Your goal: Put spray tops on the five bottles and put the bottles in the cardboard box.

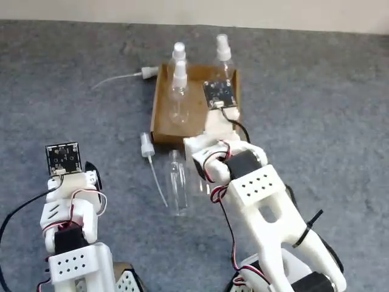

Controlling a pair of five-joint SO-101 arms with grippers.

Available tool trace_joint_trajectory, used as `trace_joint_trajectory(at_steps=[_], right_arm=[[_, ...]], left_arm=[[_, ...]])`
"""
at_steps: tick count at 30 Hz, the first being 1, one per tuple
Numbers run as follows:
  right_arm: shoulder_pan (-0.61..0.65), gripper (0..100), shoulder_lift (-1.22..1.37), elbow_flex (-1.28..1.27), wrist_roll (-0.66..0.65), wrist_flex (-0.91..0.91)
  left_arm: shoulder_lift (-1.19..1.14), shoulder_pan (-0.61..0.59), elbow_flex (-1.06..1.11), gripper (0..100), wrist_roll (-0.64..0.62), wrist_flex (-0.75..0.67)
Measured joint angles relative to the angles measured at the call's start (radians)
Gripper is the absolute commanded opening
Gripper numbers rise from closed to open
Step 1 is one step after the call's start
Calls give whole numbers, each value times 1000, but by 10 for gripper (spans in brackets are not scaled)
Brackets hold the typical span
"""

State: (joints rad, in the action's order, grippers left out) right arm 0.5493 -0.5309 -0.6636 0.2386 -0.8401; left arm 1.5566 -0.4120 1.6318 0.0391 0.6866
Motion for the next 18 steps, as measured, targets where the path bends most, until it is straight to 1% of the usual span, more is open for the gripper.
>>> trace_joint_trajectory(at_steps=[7, 15, 18], right_arm=[[23, 225, 167, 0, 15, 0], [26, 221, 261, 0, 21, 9], [26, 221, 287, 0, 21, 60]], left_arm=[[0, 0, 0, 77, 0, 0], [0, 0, 0, 77, 0, 0], [0, 0, 0, 77, 0, 0]])
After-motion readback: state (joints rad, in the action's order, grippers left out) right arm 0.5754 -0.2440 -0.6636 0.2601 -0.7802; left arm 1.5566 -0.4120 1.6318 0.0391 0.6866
